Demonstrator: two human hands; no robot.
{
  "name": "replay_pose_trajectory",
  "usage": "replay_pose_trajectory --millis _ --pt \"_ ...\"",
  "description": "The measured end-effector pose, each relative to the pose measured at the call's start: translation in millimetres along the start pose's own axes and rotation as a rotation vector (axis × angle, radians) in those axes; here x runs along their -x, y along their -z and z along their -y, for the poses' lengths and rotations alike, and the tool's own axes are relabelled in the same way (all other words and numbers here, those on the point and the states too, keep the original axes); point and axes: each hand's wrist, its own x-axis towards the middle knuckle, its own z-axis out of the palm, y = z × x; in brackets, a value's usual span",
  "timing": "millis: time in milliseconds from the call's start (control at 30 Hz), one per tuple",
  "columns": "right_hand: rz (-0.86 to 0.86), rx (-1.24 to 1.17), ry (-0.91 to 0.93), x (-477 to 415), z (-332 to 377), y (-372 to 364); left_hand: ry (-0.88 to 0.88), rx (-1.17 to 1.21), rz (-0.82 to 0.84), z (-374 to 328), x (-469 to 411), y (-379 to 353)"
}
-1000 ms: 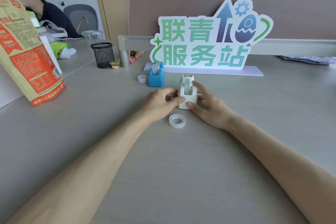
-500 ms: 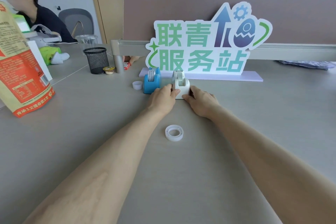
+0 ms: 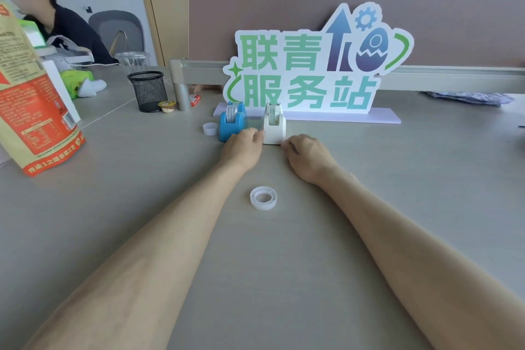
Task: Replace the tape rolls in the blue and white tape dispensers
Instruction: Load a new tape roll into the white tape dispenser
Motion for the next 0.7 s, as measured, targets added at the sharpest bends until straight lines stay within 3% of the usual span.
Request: replay_pose_trajectory --millis 233,367,533,700 --pt "-0.02 -0.064 0.25 63.9 13.6 16.5 -0.076 -0.023 0.116 23.8 32.6 17.3" --pt "0.065 -0.083 0.438 100.0 27.1 28.1 -0.118 -0.014 0.124 29.0 43.3 21.0" --pt "0.092 -0.088 0.525 106.2 33.2 25.8 -0.192 -0.068 0.111 26.3 46.1 21.0" --pt "0.009 -0.094 0.444 102.3 29.1 25.0 -0.187 -0.053 0.106 27.0 46.3 21.8"
